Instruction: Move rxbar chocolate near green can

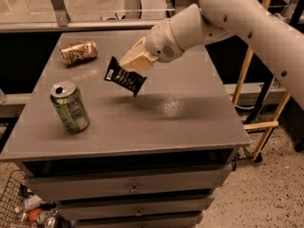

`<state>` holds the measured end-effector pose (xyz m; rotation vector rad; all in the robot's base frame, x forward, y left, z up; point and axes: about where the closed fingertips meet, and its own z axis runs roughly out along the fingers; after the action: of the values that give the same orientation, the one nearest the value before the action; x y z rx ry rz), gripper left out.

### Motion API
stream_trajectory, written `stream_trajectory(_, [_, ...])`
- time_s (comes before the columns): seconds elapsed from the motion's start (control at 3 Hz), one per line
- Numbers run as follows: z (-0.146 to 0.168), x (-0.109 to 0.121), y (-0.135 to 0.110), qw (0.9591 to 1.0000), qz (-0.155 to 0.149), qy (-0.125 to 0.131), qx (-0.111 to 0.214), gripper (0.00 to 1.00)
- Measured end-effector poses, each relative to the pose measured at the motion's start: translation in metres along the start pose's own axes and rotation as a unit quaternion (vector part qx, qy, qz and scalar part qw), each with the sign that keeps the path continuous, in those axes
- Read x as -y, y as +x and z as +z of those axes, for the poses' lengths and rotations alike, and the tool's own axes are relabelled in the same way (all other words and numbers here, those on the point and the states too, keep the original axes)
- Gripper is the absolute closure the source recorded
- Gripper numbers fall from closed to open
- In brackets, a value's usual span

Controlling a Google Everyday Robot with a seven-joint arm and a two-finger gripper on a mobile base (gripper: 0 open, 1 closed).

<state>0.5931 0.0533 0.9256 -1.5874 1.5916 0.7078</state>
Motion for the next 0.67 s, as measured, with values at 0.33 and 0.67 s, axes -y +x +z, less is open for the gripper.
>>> stream_trajectory(0.33, [0.022,-0.016,-0.009,0.998,-0.018,-0.056,-0.025,1.0])
stream_trajectory(0.67, [0.052,-0.031,-0.012,0.9912,-0.026,-0.123,-0.042,1.0])
